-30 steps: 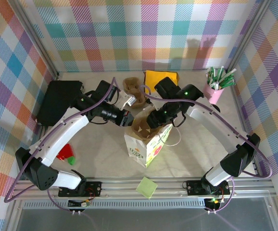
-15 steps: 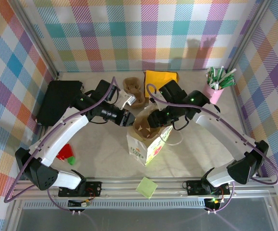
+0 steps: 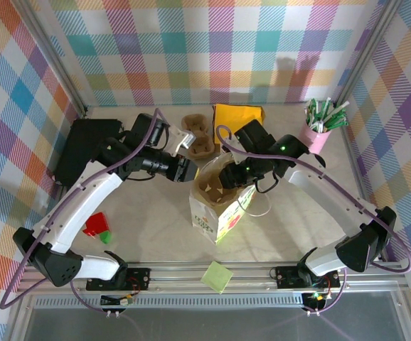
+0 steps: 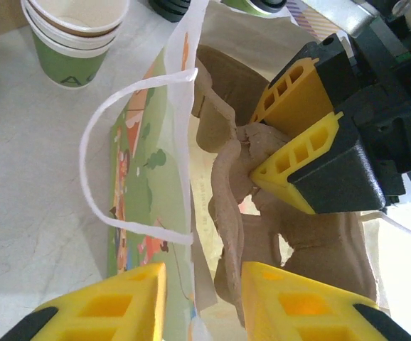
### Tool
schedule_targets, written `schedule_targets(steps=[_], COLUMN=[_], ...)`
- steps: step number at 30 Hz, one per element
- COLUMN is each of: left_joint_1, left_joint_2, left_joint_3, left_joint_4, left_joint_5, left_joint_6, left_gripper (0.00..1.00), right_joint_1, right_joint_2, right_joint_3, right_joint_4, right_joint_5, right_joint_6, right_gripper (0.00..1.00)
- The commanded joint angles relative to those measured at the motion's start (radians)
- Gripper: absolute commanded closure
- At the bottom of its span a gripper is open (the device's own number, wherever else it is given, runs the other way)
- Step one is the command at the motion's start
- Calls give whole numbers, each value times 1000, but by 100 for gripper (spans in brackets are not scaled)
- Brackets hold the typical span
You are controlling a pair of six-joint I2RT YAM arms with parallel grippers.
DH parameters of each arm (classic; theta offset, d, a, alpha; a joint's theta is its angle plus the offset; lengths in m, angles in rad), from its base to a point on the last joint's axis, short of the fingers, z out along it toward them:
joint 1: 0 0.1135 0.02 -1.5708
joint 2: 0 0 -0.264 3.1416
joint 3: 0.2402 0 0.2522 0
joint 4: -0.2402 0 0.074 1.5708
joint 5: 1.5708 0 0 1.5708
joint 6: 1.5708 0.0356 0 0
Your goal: Pack the takeout coffee
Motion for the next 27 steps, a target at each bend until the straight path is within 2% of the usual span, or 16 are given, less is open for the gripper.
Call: schedule_targets(steps=[1,5,10,18,27], left_joint_1=[0,0,0,0,1], left_joint_2=[-31,-23,-8,0,21], left_joint_3=[-6,-23,-40,-53,-83], left_joint_4=[-9,-5,-7,13,50], left_joint_5=[-20,-4,-4,-2,39], left_joint_6=[-18,-15,-4,-7,-9], left_gripper=[66,63,64,65,61], right_joint_1=[16,46,71,99,105], right_joint_2=[23,46,73,83,50], right_joint_3=[21,50,69,50,-22], right_joint_4=[-18,-34,-49,-60,-6], right_joint_5=[49,79,117,157,149], right_joint_6=[-33,-77,-118,-202,-316], right_gripper=[61,62,62,62,62])
